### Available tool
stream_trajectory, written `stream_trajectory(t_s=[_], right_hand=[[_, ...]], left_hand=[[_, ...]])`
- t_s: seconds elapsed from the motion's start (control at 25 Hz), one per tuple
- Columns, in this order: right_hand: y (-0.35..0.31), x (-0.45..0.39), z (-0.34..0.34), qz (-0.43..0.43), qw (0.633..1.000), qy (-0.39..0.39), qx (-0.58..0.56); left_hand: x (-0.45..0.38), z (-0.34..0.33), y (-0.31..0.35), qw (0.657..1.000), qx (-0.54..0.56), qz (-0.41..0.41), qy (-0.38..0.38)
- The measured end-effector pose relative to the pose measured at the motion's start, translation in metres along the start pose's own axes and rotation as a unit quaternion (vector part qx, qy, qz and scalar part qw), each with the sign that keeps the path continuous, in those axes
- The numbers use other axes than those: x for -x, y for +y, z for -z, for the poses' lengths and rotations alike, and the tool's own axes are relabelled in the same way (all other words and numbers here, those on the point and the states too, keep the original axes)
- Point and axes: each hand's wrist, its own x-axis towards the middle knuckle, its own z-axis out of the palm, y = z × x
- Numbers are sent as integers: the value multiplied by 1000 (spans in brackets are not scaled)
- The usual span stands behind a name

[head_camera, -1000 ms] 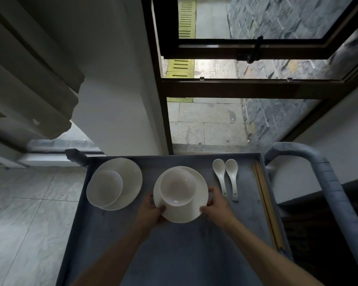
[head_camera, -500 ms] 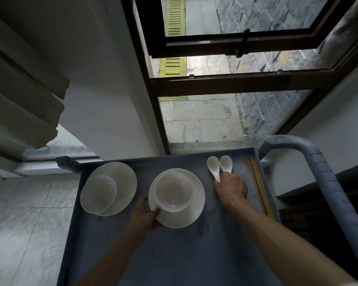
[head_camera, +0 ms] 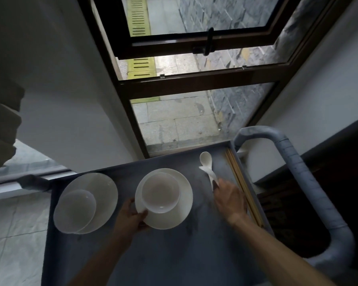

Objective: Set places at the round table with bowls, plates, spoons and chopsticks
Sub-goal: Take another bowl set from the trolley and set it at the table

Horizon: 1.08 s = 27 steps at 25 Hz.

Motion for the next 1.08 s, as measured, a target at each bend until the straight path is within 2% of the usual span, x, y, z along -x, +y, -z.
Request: stream_trajectory(t_s=[0.16,0.36,0.8,1.08], right_hand=[[35,13,1,-66,997,28,7],[56,16,-5,-113,991,-4,72],[61,17,-13,-127,990,21,57],[49,-7,0,-109,985,-42,126]], left_hand=[[-3,-3,6,1000,-12,-14,-18],[-4,-1,6,999,-17,-10,-25],[1,4,10,998,-27,-16,-47],[0,3,10,999,-32,-16,-41]])
